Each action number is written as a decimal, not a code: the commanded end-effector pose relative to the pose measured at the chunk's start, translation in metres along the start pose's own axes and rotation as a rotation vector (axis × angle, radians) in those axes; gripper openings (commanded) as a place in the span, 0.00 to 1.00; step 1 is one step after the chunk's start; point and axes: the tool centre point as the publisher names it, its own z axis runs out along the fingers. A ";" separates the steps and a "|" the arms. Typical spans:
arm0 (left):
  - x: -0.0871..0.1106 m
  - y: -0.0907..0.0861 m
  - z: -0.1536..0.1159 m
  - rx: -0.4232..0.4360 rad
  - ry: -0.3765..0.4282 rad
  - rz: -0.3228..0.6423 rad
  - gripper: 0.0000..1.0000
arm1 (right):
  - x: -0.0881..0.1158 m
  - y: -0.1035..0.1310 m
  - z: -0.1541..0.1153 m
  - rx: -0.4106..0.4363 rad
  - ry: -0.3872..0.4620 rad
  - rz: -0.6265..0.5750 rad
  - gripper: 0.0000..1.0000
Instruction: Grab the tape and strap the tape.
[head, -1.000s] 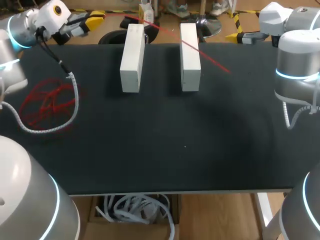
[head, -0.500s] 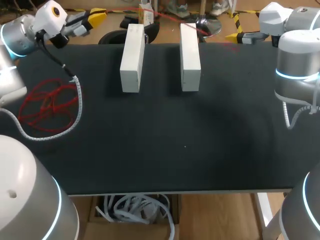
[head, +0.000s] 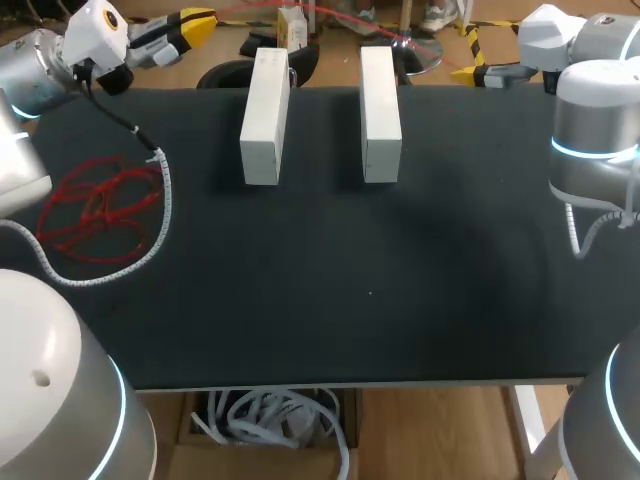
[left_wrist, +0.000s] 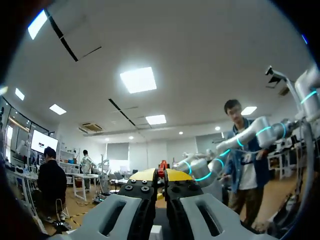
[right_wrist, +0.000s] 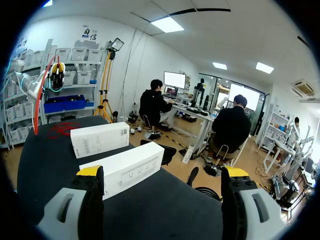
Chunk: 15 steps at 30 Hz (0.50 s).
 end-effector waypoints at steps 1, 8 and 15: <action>-0.004 0.000 -0.003 0.004 0.033 0.004 0.00 | 0.000 0.000 -0.001 0.002 0.001 0.000 1.00; -0.005 0.003 -0.004 0.031 0.059 -0.013 0.00 | 0.000 0.000 -0.001 0.002 0.001 0.000 1.00; -0.003 0.004 -0.002 0.065 0.077 -0.011 0.00 | 0.000 0.000 -0.001 0.002 0.001 0.000 1.00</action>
